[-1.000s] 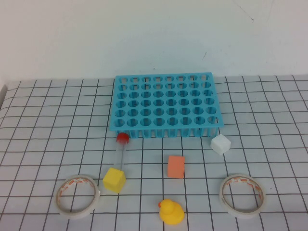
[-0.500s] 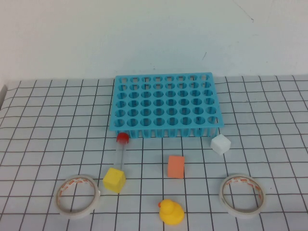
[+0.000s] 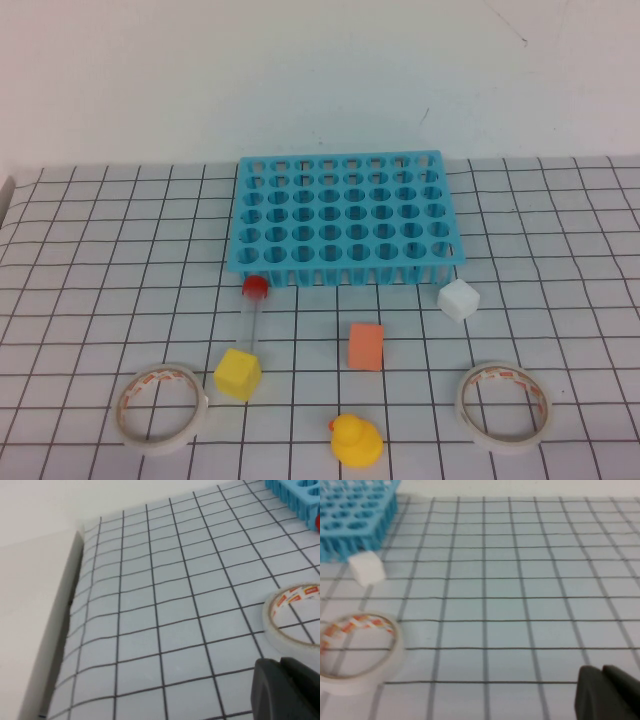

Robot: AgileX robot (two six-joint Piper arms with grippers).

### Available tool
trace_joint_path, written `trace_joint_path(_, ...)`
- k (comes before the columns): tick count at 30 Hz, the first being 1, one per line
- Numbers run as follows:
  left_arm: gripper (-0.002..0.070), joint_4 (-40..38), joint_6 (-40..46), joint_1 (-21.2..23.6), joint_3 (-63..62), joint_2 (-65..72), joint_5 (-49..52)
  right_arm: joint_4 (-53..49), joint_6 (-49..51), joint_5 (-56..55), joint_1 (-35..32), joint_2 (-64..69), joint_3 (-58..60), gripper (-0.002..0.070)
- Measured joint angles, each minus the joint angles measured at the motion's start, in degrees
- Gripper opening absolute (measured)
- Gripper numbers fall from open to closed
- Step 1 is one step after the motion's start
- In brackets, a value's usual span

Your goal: Place the test tubes

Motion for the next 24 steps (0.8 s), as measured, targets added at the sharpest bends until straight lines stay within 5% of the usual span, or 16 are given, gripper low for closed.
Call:
trace_joint_path(4,-0.0001,0.33,-0.75,0.0,0.0,0.0,-2.41,8.14,0.0,0.0,0.0,0.0,0.0,-0.0001)
trace_joint_path(12,-0.0001,-33.96,-21.21,0.0,0.12,0.0,-19.22,40.34,0.36,0.89,0.0,0.0,0.47,-0.0001)
trace_joint_path(16,-0.0001,-37.46,-21.46,0.0,0.12,0.0,-19.84,48.94,0.0,0.89,0.0,0.0,0.47,-0.0001)
trace_joint_path(24,-0.0001,-38.9,-22.9,0.0,-0.22,0.0,-23.61,49.36,-7.59,1.24,0.0,0.0,0.47,-0.0001)
